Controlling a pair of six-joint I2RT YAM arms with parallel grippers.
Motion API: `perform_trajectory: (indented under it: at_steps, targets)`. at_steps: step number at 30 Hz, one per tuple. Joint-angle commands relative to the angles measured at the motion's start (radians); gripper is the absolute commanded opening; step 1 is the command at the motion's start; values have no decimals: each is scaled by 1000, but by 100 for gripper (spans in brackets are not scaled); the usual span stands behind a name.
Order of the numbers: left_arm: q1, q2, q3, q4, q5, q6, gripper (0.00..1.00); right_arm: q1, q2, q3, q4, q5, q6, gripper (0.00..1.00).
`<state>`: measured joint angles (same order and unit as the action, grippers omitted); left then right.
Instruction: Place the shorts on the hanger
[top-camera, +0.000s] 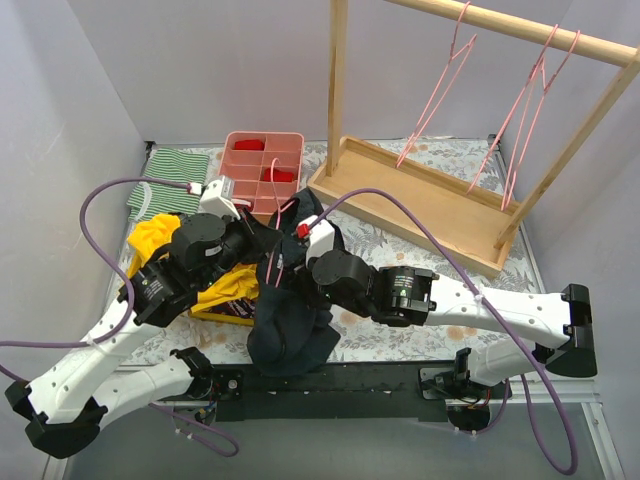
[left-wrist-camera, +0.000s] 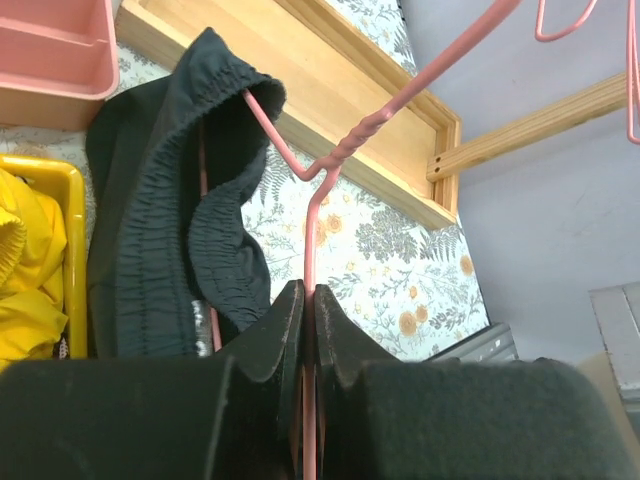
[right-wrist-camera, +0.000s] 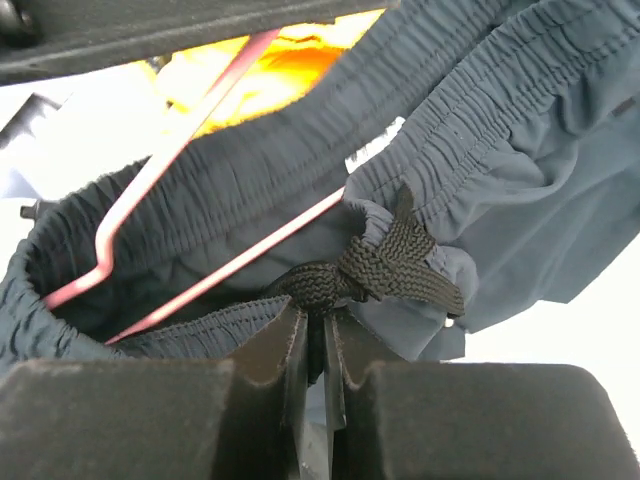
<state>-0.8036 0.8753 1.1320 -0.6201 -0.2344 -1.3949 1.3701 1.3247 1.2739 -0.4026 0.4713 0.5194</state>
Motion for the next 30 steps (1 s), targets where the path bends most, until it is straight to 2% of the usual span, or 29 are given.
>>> perform_trajectory:
  at_steps: [1, 4, 5, 8, 11, 15, 21, 30]
  targets:
    - [-3, -39, -43, 34, 61, -24, 0, 6, -48, -4, 137, -50, -36, 15]
    - [-3, -44, -51, 19, 75, -26, 0, 6, -45, -11, 140, -48, -71, 29]
    - [-2, -45, -49, 11, 84, -26, 0, 6, -50, -25, 149, -56, -84, 38]
    - [-3, -52, -35, -15, 98, -18, 0, 7, -93, -53, 200, -76, -142, 53]
    - [-3, -59, -9, -49, 98, -6, 0, 3, -116, -24, 171, -17, -183, 59]
    - [-3, -75, 23, -67, 115, 17, 0, -84, -105, 42, 65, 47, -164, 61]
    - [-3, -90, 61, -75, 171, 60, 0, -221, -47, 85, 48, -33, -153, 61]
    - [-3, -91, 104, -75, 233, 108, 0, -295, 70, 122, 73, -56, -128, 63]
